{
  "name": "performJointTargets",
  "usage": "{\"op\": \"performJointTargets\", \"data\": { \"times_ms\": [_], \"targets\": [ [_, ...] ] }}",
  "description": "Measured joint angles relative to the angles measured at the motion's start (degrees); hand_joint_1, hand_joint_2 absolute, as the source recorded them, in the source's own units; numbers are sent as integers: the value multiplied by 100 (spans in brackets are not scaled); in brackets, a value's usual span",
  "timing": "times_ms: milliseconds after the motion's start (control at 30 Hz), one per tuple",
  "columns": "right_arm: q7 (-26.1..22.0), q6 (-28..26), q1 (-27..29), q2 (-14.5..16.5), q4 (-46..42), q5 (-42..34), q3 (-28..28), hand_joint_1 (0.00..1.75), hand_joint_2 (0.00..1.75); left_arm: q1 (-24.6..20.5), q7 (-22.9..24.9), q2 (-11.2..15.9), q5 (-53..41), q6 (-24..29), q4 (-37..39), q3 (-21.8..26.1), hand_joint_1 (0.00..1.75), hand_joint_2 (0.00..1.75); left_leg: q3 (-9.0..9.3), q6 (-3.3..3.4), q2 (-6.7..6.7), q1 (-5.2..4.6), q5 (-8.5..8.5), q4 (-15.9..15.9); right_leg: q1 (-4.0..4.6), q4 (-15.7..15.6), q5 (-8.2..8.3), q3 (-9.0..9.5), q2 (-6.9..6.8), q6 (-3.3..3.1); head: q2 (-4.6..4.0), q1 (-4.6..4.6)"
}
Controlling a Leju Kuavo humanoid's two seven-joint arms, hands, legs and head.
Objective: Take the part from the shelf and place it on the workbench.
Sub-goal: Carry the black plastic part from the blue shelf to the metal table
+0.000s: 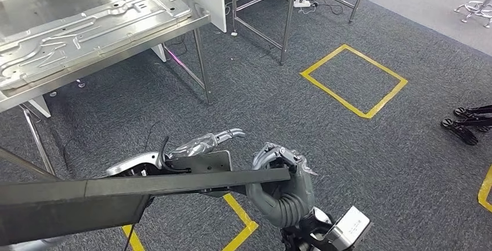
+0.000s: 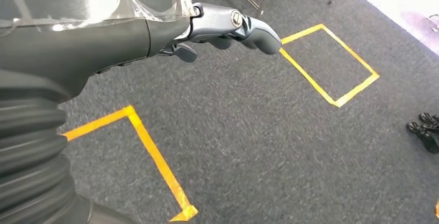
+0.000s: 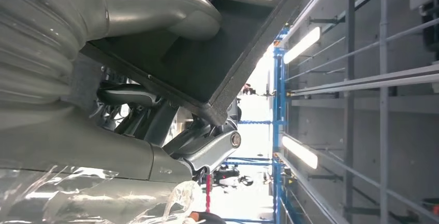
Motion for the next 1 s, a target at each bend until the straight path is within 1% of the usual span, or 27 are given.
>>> {"op": "performJointTargets", "data": {
  "times_ms": [33, 67, 100, 167, 200, 233, 267, 300, 333, 367, 400, 433, 500, 533, 567, 600, 667, 700, 733, 767, 800, 833, 867, 900, 933, 967, 1000],
  "targets": [
    [2, 5, 4, -8, 0, -7, 1, 175, 175, -6, -5, 0, -27, -6, 0, -13, 0, 175, 41, 11, -4, -14, -42, 0, 5, 154, -59, -182, 0, -5, 0, 1],
    [4, 11, 7, -16, 0, -15, 1, 175, 175, -12, -11, -1, -56, -10, 0, -25, 0, 175, 93, 18, -10, -28, -87, 0, 13, 109, -13, -265, 0, -22, 0, 0],
    [10, 15, 6, -22, 0, -25, 2, 175, 175, -24, -21, -2, -92, -14, 0, -35, 0, 175, 155, 20, -15, -40, -137, 0, 29, -147, 166, -239, 0, -55, 0, 0],
    [42, 19, -1, -26, 1, -52, 2, 175, 175, -56, -48, -9, -178, -23, 1, -50, 0, 175, 279, 5, -21, -62, -237, 3, 90, -989, 742, 6, 5, -162, -1, -1],
    [69, 20, -11, -26, 2, -74, 1, 175, 175, -75, -61, -16, -217, -28, 1, -54, 0, 175, 319, -14, -24, -69, -281, -3, 120, -1332, 934, 122, 9, -204, -2, -1],
    [99, 21, -25, -26, 4, -97, -3, 175, 175, -92, -68, -25, -247, -31, 2, -57, 0, 175, 348, -41, -28, -73, -316, -10, 140, -1549, 1057, 196, 15, -240, -2, 0],
    [127, 23, -43, -25, 8, -121, -6, 175, 175, -104, -70, -32, -268, -33, 2, -60, 0, 175, 367, -68, -29, -76, -333, 0, 152, -1640, 1082, 234, 19, -264, -1, 0],
    [155, 27, -63, -24, 12, -146, -11, 175, 175, -118, -70, -37, -284, -34, 2, -60, 0, 175, 385, -95, -30, -78, -345, 8, 141, -1657, 1061, 271, 18, -281, -1, 2],
    [180, 35, -82, -21, 18, -172, -15, 175, 175, -129, -67, -39, -307, -35, 2, -59, 0, 175, 391, -115, -29, -80, -362, 58, 120, -1686, 1077, 322, 16, -303, 0, 4],
    [203, 45, -105, -19, 27, -200, -17, 175, 175, -146, -63, -39, -339, -40, 2, -57, 0, 175, 347, -138, -26, -79, -381, 190, 96, -1706, 1061, 380, 13, -322, -1, 0],
    [224, 55, -128, -16, 40, -227, -22, 175, 175, -168, -59, -38, -379, -48, 2, -54, 0, 175, 233, -170, -25, -65, -431, 410, 66, -1723, 1045, 434, 15, -336, -2, -3],
    [238, 66, -149, -14, 58, -251, -27, 175, 175, -185, -55, -38, -424, -55, 2, -52, 0, 175, 27, -210, -22, -32, -517, 743, 44, -1736, 1023, 473, 15, -341, -2, -7],
    [257, 84, -171, -16, 98, -283, -38, 175, 175, -203, -50, -37, -519, -83, 2, -51, 0, 175, -486, -323, -18, 66, -766, 1456, 7, -1736, 957, 521, 22, -332, -2, -11],
    [262, 89, -172, -20, 116, -293, -42, 175, 175, -201, -50, -36, -572, -101, 2, -51, 0, 175, -683, -382, -14, 120, -851, 1654, -10, -1736, 917, 550, 24, -315, -2, -12],
    [267, 92, -169, -23, 131, -304, -46, 175, 175, -200, -57, -36, -640, -123, 2, -52, 0, 175, -773, -443, -8, 173, -827, 1637, -29, -1734, 873, 593, 28, -289, -2, -13],
    [271, 92, -166, -26, 144, -316, -50, 175, 175, -200, -73, -35, -719, -143, 2, -51, 0, 175, -759, -499, 0, 223, -682, 1423, -49, -1733, 824, 649, 32, -259, -2, -13],
    [278, 100, -153, -33, 160, -337, -64, 175, 175, -206, -149, -34, -922, -187, 2, -49, 0, 175, -519, -582, 24, 301, -97, 564, -79, -1725, 714, 775, 39, -176, -2, -13],
    [283, 109, -143, -42, 168, -344, -70, 175, 175, -211, -206, -36, -1045, -219, 1, -47, 0, 175, -413, -582, 36, 308, 108, 212, -86, -1725, 663, 822, 43, -127, -3, -12],
    [287, 119, -134, -51, 175, -349, -77, 175, 175, -216, -271, -37, -1182, -265, -9, -43, 0, 175, -334, -559, 42, 294, 245, -19, -89, -1736, 616, 859, 43, -73, -2, -10],
    [292, 127, -121, -64, 182, -353, -82, 175, 175, -220, -339, -38, -1324, -317, -22, -36, 0, 175, -305, -511, 45, 270, 264, -99, -90, -1741, 587, 891, 39, -22, -2, -8],
    [299, 132, -107, -73, 186, -355, -87, 175, 175, -222, -404, -42, -1456, -369, -43, -23, 0, 175, -268, -448, 37, 243, 224, -94, -98, -1754, 566, 926, 35, 21, -2, -5],
    [309, 133, -97, -80, 186, -355, -90, 175, 175, -224, -466, -44, -1574, -414, -73, -5, 0, 175, -213, -393, 29, 235, 219, -98, -111, -1719, 556, 939, 23, 53, -2, -4],
    [319, 132, -87, -87, 186, -351, -92, 175, 175, -234, -525, -47, -1685, -451, -99, 13, 0, 175, -155, -336, 23, 233, 194, -105, -121, -1586, 562, 902, 10, 70, -2, -3],
    [333, 131, -86, -93, 186, -346, -94, 175, 175, -248, -580, -55, -1779, -484, -126, 27, 0, 175, -88, -284, 19, 228, 163, -107, -129, -1351, 554, 782, 1, 78, -2, 2],
    [355, 130, -86, -103, 186, -338, -96, 175, 175, -259, -632, -65, -1877, -515, -150, 38, 0, 175, -24, -241, 17, 221, 123, -112, -126, -1002, 516, 570, -7, 82, -2, 7],
    [386, 129, -86, -116, 186, -320, -97, 175, 175, -268, -686, -74, -1983, -549, -170, 43, 0, 175, 32, -207, 16, 204, 74, -112, -114, -604, 426, 303, -10, 84, -2, 11],
    [426, 129, -86, -133, 186, -301, -98, 175, 175, -266, -730, -83, -2085, -579, -190, 45, 0, 175, 91, -184, 13, 186, 19, -112, -100, -251, 285, 25, -9, 83, -2, 15]
  ]
}}
